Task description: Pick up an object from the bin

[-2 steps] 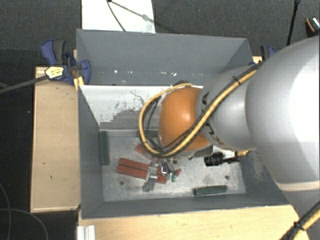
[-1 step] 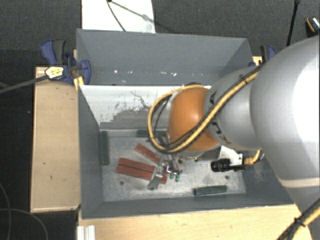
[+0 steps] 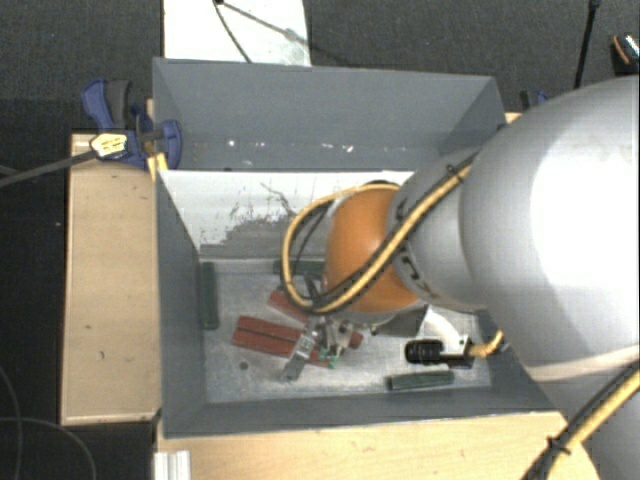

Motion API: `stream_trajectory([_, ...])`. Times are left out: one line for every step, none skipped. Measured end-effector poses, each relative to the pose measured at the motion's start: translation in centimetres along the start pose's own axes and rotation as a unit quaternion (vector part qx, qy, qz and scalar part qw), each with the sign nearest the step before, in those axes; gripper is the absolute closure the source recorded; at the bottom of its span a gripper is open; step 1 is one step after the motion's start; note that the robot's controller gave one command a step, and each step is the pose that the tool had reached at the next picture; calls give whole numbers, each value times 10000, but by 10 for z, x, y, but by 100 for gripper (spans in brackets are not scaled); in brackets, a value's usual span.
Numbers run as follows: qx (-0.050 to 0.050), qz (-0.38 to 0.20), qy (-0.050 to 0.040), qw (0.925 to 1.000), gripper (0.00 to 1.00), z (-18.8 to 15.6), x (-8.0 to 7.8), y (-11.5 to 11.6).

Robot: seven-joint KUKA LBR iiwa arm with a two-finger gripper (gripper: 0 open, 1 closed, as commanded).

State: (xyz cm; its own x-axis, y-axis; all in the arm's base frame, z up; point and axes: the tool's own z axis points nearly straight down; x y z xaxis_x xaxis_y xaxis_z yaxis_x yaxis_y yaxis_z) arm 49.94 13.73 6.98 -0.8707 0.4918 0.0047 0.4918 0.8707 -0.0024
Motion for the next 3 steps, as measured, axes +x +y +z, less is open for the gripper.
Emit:
stream_trajectory([-3,12,-2,10000,0,0,0,0])
stream_trajectory([-15,22,-18,10000,100,-3,-1,0])
stream_trajectory([-31,21,-40,10000,100,-29,-2,1])
